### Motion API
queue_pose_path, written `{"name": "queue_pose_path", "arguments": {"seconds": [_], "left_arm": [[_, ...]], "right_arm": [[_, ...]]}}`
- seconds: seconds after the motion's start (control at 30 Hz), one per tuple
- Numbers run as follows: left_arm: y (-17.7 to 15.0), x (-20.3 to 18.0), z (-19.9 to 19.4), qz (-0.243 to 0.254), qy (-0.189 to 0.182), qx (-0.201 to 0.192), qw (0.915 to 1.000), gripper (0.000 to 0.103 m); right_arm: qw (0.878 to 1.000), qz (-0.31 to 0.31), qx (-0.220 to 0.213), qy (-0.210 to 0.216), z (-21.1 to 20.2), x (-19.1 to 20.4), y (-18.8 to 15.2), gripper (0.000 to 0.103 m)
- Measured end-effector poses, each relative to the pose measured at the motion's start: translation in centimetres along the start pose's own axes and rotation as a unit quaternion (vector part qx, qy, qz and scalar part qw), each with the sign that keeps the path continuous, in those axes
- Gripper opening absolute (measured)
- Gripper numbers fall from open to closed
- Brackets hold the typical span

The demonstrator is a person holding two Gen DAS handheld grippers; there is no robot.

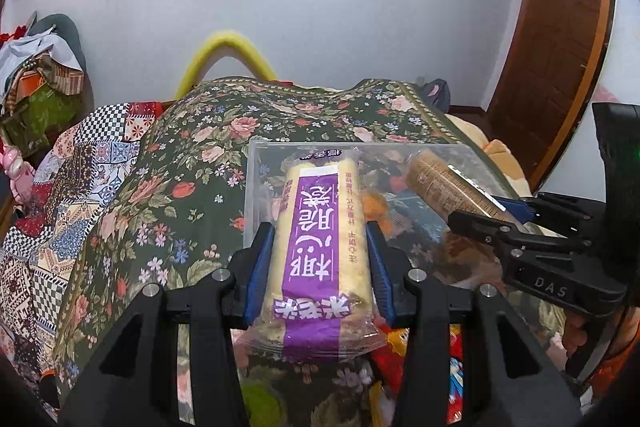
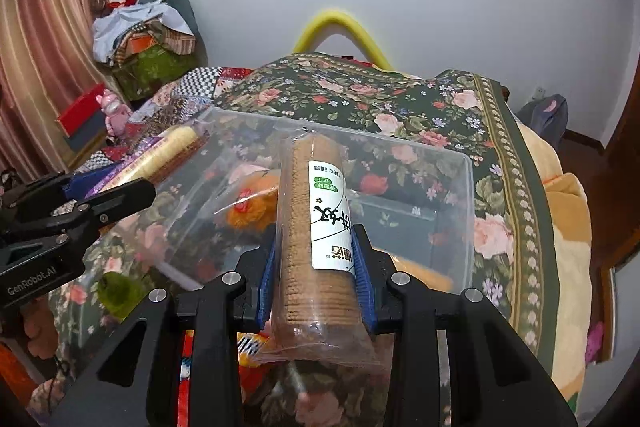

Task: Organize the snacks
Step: 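Lower purple bar into clear box with left tool while right tool places cracker roll, then grasp green-lidded jar with left tool while right tool grasps puffed-snack bag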

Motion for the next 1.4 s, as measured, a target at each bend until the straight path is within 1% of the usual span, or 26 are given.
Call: {"name": "queue_pose_path", "arguments": {"seconds": [0.2, 0.3, 0.4, 0.53, 0.67, 0.87, 1.0, 1.07, 1.2, 1.3, 1.4], "left_arm": [[0.3, -0.2, 2.4, 0.013, 0.01, 0.02, 0.9997, 0.045], [0.1, 0.0, 3.6, 0.007, 0.008, 0.035, 0.9993, 0.045], [-0.1, -0.1, 4.1, 0.007, 0.003, 0.04, 0.9992, 0.045], [-0.1, -0.6, 4.2, 0.023, 0.015, 0.045, 0.9986, 0.045], [-0.2, -0.6, 3.6, 0.018, 0.002, 0.048, 0.9987, 0.047], [-0.1, -0.6, 0.8, 0.015, -0.006, 0.034, 0.9993, 0.047], [-0.2, -0.6, -2.1, 0.019, -0.003, 0.015, 0.9997, 0.049], [-0.4, -0.5, -3.7, 0.021, -0.002, 0.005, 0.9998, 0.052], [-1.0, -0.1, -6.4, 0.021, 0.002, -0.005, 0.9998, 0.053], [-1.7, 0.2, -7.9, 0.017, 0.003, -0.009, 0.9998, 0.055], [-2.7, 0.5, -8.9, 0.012, 0.004, -0.005, 0.9999, 0.058]], "right_arm": [[1.0, -0.005, 0.003, -0.008, 1.2, 0.1, 0.6, 0.031], [1.0, -0.014, 0.009, -0.014, 1.6, 0.6, 0.6, 0.032], [0.999, -0.023, 0.015, -0.021, 2.0, 0.9, 0.3, 0.032], [0.998, -0.043, 0.023, -0.031, 2.1, 1.5, -0.1, 0.034], [0.998, -0.043, 0.022, -0.027, 1.4, 1.5, -0.2, 0.033], [0.999, -0.03, 0.012, -0.007, -1.0, 1.4, 0.1, 0.034], [1.0, -0.022, -0.001, 0.006, -3.0, 1.3, 0.1, 0.035], [1.0, -0.019, -0.007, 0.012, -4.0, 1.3, 0.0, 0.037], [1.0, -0.018, -0.018, 0.019, -5.8, 1.5, -0.6, 0.039], [0.999, -0.015, -0.021, 0.024, -6.8, 1.4, -1.1, 0.042], [0.999, -0.01, -0.024, 0.026, -7.5, 1.2, -2.0, 0.048]]}}
Point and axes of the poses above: each gripper's, at about its wrist camera, not at the fingertips, and z roughly the way its jaws point, x to its left, y to its top, the point moved 1 cm from there along z, roughly the way its jaws point, and after that the axes turned 13 degrees about z, right-handed, at the moved point
